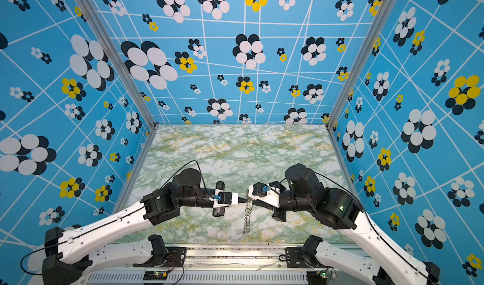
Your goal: Put the keys on the keyring
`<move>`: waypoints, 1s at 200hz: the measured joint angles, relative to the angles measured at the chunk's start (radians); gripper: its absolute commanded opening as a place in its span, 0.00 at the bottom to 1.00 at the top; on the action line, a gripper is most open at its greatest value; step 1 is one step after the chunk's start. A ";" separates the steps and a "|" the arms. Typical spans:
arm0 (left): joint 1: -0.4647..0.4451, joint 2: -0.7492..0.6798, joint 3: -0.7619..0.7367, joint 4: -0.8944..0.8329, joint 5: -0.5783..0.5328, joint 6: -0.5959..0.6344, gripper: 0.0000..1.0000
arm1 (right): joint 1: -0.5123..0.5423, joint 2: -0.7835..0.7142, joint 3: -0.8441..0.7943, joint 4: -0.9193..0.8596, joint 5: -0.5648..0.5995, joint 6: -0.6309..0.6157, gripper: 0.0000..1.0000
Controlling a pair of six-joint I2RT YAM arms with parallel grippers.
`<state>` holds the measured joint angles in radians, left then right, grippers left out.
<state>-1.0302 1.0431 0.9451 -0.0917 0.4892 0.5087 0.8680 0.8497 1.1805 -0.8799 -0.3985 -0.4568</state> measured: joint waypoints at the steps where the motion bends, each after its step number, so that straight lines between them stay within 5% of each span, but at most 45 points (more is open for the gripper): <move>1: 0.000 0.000 0.000 0.000 0.000 0.000 0.00 | 0.000 0.000 0.000 0.000 0.000 0.000 0.00; 200: 0.013 -0.015 0.000 0.018 0.013 -0.029 0.00 | 0.011 -0.016 -0.019 -0.002 0.052 0.008 0.00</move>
<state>-1.0168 1.0279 0.9451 -0.0738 0.5026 0.4793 0.8787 0.8333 1.1618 -0.8818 -0.3466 -0.4484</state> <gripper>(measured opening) 0.049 0.046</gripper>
